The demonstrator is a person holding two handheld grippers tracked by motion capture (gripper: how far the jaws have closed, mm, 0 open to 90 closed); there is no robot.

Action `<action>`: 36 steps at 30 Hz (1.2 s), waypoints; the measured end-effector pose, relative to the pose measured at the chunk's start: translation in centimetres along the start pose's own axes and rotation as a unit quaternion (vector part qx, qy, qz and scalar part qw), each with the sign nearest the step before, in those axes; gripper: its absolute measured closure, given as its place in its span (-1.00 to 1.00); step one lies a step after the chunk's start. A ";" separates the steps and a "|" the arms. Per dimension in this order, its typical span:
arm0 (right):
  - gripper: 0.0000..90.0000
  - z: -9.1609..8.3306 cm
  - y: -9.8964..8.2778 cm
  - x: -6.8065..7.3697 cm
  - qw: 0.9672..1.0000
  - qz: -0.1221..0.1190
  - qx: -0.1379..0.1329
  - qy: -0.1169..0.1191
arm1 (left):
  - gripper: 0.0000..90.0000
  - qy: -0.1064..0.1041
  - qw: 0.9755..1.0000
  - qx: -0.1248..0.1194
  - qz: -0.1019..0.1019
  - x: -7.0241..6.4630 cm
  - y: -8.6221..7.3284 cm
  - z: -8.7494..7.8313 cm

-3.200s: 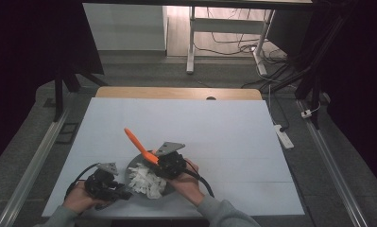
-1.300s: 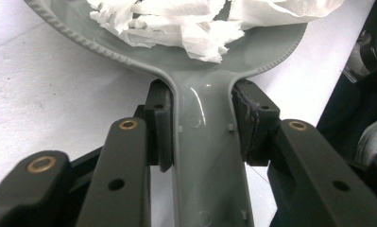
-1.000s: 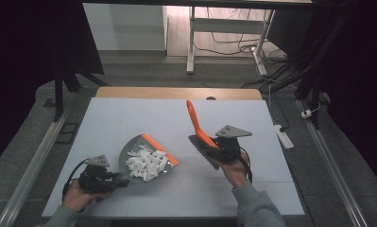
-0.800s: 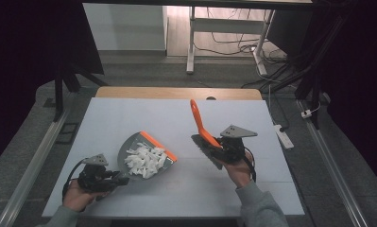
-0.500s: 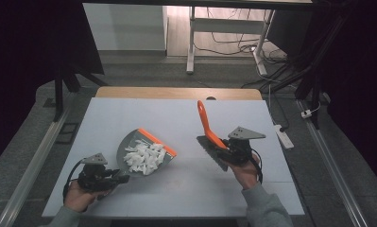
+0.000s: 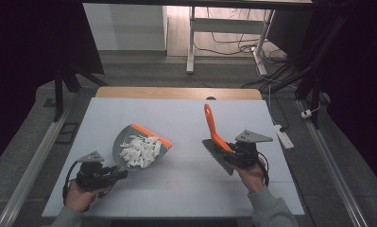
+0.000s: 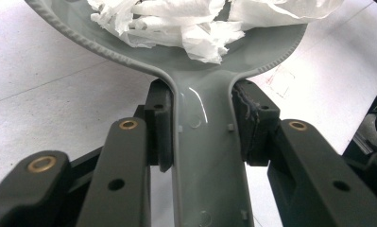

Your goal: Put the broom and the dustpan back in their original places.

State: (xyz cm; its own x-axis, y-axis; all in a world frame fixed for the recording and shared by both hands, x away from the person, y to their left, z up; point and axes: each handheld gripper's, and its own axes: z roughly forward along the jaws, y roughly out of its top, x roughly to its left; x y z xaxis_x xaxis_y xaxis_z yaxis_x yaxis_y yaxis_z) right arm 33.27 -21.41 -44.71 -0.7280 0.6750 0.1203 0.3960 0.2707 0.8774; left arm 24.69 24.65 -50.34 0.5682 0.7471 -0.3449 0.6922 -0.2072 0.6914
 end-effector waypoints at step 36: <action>0.55 -0.3 -2.5 -0.2 0.999 0.035 0.024 0.034 | 0.36 0.087 0.992 -0.042 -0.077 -0.8 -0.5 1.0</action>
State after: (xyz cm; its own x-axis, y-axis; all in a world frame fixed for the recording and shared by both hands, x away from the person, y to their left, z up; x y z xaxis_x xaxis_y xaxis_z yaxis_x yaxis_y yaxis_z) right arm 32.25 -22.40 -46.80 -0.7332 0.6461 0.2121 0.4715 0.2583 0.8432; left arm 24.38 23.49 -51.06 0.3689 0.8647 -0.3408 0.7213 -0.0351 0.6918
